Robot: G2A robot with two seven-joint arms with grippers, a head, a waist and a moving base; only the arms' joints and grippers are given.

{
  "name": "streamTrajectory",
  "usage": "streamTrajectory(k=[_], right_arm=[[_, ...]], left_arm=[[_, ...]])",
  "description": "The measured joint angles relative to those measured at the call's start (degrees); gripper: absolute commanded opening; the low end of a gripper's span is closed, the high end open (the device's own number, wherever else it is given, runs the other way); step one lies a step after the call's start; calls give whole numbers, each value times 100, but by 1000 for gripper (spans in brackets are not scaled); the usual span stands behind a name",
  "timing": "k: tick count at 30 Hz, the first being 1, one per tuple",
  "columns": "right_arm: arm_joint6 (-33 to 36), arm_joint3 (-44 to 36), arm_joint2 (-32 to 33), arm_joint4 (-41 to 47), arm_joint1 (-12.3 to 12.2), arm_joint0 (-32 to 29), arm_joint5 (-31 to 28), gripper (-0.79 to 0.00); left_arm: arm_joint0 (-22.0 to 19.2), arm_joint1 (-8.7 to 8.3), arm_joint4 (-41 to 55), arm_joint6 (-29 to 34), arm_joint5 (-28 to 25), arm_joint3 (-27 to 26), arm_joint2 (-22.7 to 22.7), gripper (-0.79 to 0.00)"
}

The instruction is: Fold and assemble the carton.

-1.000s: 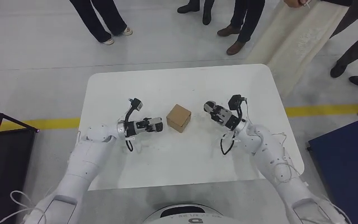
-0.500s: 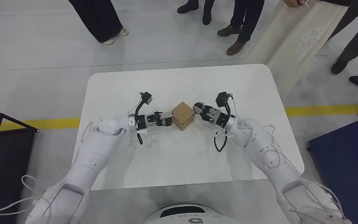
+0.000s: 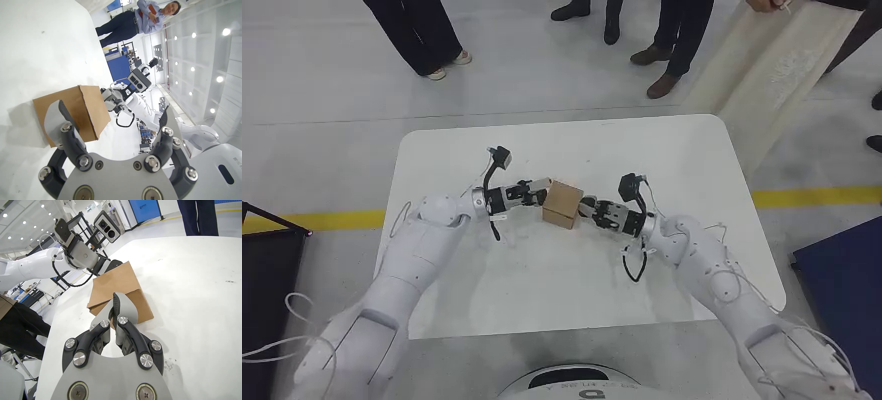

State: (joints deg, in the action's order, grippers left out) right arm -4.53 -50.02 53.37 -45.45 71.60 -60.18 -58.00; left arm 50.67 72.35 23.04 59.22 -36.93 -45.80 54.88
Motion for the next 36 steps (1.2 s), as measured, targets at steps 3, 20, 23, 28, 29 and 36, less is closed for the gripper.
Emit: streamTrajectory(k=[3, 20, 23, 28, 29, 36], right_arm=[[-110, -75, 90, -38, -54, -53, 0, -785], [-1278, -1470, 432, -1185, -150, -650, 1016, -785], [-1139, -1281, 185, -1242, -49, -438, 1243, -785], [-808, -989, -120, -1194, 74, -261, 1380, -785], [-761, -957, -150, -1186, 87, -251, 1405, -785], [-1145, -1451, 85, -1407, 29, -498, 1797, -785]], left_arm=[[-72, 8, 6, -23, -72, 137, 22, 0], [488, -609, 767, 533, -282, 9, 1525, 0], [673, -704, 704, 564, -250, -126, 1677, 0], [887, -789, 747, 601, -213, -291, 1789, 0], [907, -798, 760, 609, -205, -310, 1796, 0], [954, -845, 819, 681, -134, -474, 1775, 0]])
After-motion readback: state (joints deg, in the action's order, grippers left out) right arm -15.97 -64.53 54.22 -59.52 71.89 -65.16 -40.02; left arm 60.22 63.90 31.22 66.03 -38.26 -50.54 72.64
